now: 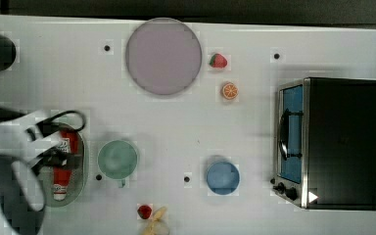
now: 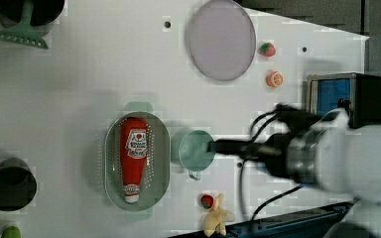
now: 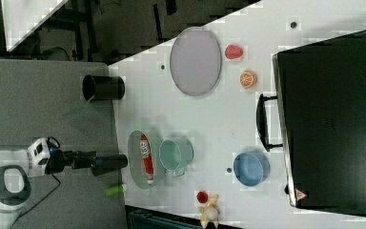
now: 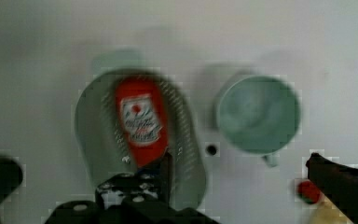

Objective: Pick ketchup from strainer and place it on the table

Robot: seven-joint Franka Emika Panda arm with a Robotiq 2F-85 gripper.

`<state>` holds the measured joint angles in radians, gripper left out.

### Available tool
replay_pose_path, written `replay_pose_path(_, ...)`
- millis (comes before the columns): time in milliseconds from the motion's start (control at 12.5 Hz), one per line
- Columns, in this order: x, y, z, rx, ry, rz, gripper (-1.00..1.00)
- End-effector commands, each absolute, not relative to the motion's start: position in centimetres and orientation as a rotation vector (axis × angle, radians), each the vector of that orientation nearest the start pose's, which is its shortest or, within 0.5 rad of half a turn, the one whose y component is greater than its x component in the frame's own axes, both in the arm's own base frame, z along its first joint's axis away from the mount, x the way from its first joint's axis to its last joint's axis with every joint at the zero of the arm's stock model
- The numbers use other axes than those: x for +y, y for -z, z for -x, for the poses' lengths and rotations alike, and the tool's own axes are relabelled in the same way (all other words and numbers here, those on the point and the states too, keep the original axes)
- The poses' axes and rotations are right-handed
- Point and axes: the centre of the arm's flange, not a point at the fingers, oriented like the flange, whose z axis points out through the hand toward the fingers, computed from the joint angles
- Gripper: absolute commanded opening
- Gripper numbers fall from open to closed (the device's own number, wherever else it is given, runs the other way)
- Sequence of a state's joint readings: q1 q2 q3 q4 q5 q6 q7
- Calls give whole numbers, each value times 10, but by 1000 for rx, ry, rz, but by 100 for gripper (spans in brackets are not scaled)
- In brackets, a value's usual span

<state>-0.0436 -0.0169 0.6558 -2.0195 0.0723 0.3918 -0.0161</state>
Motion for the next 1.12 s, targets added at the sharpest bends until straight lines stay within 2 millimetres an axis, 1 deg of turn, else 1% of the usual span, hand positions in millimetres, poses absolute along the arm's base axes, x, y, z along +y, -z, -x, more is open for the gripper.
replay_pose_path(80, 344, -434, -434, 307, -38, 3054, 100)
replay_pose_path(160, 354, -414, -428, 272, -46, 3041, 100)
replay_pose_path(320, 366, -374, -420, 222, -41, 3003, 100)
replay_pose_path(480, 369, -339, -420, 166, 15, 2979, 100)
replay_pose_path(640, 370, -306, -419, 197, 23, 2977, 100)
replay_pose_path(800, 373, -274, -416, 225, -17, 2986, 100)
replay_pose_path(960, 377, -245, -414, 215, -38, 2980, 100)
replay_pose_path(1120, 380, -221, -413, 151, -41, 2977, 100)
